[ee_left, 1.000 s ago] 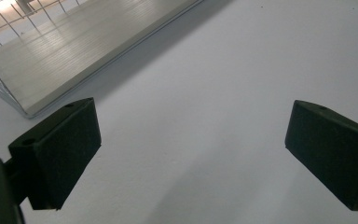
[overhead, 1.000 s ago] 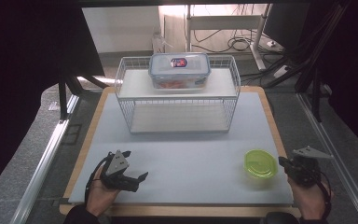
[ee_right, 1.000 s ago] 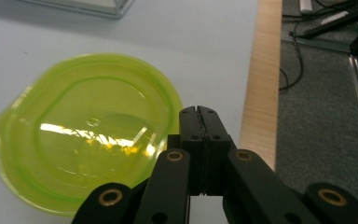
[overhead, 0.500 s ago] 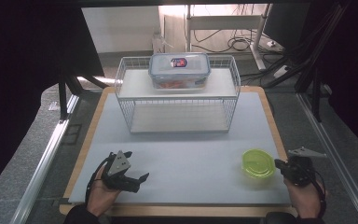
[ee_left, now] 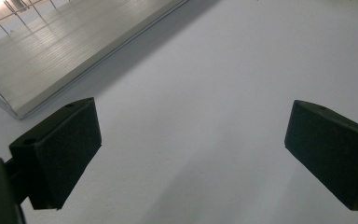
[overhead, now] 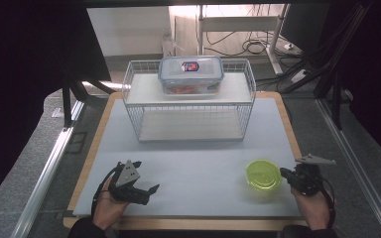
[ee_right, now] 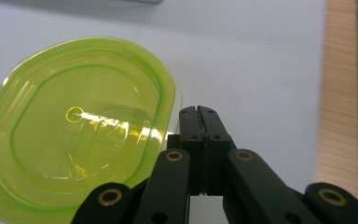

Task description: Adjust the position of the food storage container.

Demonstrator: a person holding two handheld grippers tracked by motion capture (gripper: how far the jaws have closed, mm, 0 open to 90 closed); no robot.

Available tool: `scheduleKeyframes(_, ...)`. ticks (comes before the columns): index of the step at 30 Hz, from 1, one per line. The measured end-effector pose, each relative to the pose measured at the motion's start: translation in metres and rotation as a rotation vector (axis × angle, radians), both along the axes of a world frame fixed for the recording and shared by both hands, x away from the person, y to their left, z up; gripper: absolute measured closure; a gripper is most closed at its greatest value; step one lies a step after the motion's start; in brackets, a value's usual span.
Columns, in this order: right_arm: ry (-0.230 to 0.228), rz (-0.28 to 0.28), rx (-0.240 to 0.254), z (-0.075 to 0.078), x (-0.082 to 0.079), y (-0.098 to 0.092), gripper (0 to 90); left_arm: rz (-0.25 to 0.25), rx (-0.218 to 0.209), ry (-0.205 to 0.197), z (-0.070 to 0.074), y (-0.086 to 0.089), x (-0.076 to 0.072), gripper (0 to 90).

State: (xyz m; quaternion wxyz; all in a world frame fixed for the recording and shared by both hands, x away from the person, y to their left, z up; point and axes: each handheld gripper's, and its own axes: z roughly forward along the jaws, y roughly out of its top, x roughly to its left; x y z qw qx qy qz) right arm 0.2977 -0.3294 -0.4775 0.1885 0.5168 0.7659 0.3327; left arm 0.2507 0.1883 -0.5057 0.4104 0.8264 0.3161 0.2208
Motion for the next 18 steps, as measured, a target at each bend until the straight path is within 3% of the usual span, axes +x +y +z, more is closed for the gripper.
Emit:
scheduleKeyframes(8,0.013,0.068,0.004,0.0,0.001,0.023,90.0,-0.004,0.002,0.003,0.0,-0.001,0.0,3.4)
scheduleKeyframes(15,0.018,0.037,0.014,0.001,-0.008,0.006,90.0,-0.005,0.004,-0.001,0.0,-0.001,-0.001,3.6)
scheduleKeyframes(18,0.047,0.06,0.019,-0.004,-0.016,0.007,90.0,-0.007,0.007,0.001,0.0,-0.001,-0.001,3.7)
